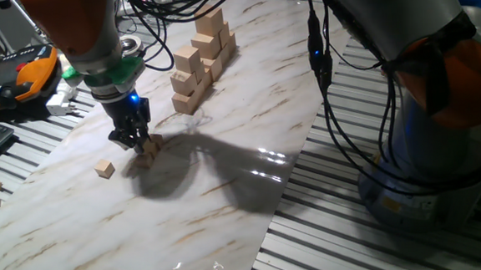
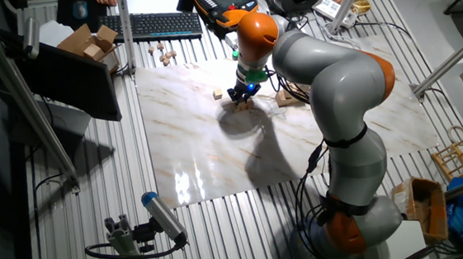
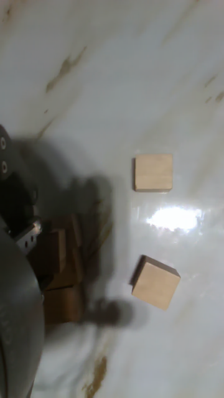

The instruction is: Stack the blocks into a pyramid shape

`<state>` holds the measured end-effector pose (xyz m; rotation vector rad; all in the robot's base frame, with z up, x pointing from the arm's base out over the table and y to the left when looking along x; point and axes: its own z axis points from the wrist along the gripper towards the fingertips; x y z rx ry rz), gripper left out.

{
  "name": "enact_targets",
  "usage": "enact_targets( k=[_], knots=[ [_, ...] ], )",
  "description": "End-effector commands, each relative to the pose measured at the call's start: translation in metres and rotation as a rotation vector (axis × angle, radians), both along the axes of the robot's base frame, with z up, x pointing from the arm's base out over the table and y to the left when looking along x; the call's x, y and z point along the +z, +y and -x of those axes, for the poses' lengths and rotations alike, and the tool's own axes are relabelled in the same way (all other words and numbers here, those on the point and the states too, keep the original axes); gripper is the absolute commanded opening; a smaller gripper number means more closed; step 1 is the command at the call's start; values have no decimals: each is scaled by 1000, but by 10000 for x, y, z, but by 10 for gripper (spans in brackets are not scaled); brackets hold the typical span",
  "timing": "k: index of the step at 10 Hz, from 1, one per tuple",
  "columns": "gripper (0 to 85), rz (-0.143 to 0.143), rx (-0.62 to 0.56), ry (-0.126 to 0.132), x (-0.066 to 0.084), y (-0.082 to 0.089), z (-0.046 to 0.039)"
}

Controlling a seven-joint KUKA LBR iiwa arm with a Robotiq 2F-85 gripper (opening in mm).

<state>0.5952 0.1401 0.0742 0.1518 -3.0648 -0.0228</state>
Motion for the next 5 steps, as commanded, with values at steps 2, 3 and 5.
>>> enact_targets(
  k=[2, 3, 5],
  knots=[
    [0, -4, 0, 0, -38, 10, -13],
    [0, -4, 0, 1, -47, 8, -10],
    [0, -3, 3, 7, -55, 9, -14]
  ],
)
